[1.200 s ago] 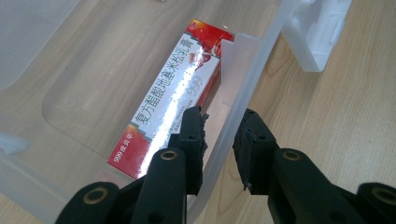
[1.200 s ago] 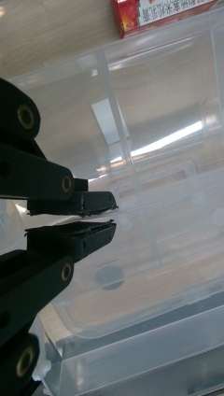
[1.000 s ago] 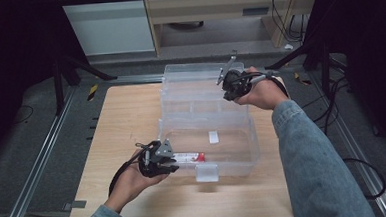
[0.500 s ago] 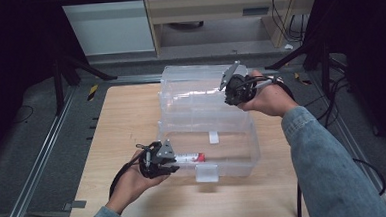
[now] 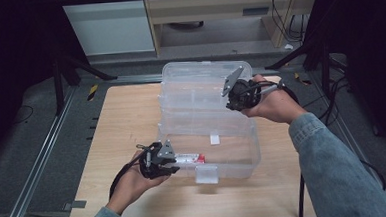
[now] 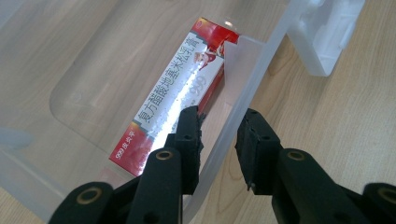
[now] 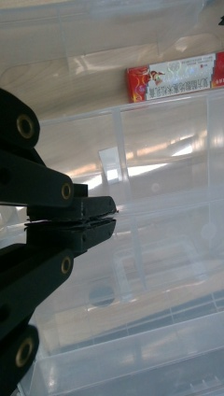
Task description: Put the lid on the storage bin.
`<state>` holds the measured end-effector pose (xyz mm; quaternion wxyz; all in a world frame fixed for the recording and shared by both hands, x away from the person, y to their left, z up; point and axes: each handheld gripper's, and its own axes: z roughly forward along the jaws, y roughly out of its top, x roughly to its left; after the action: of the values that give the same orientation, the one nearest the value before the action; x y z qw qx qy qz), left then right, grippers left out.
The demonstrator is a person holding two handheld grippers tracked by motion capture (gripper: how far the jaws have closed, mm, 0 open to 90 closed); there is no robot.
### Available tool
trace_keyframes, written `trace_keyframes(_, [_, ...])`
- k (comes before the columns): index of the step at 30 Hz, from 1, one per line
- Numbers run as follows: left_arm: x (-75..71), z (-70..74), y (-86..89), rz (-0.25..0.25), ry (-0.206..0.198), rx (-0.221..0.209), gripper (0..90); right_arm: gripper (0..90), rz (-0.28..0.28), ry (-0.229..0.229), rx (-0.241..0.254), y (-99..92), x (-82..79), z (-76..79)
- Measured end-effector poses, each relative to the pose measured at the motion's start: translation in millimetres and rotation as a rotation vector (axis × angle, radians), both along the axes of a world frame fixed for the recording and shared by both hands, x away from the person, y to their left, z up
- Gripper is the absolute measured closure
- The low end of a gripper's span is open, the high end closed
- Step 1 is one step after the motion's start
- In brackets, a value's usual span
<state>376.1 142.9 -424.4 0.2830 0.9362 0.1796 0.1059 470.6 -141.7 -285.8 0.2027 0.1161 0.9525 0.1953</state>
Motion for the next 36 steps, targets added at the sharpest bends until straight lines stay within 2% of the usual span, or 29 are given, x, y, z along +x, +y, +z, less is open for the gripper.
trace_keyframes(9, [0.5,0.1,-0.3,-0.001,0.005,0.0,70.0,89.3,0.018,0.005,-0.017,2.1,-11.9,1.7])
trace_keyframes(15, [0.2,0.0,-0.4,-0.004,0.002,0.002,69.9,89.6,0.028,0.01,-0.004,0.7,-18.5,1.2])
trace_keyframes(36, [0.5,0.2,-0.6,-0.008,0.005,0.006,69.9,89.7,0.063,0.01,-0.014,0.6,-46.5,-3.4])
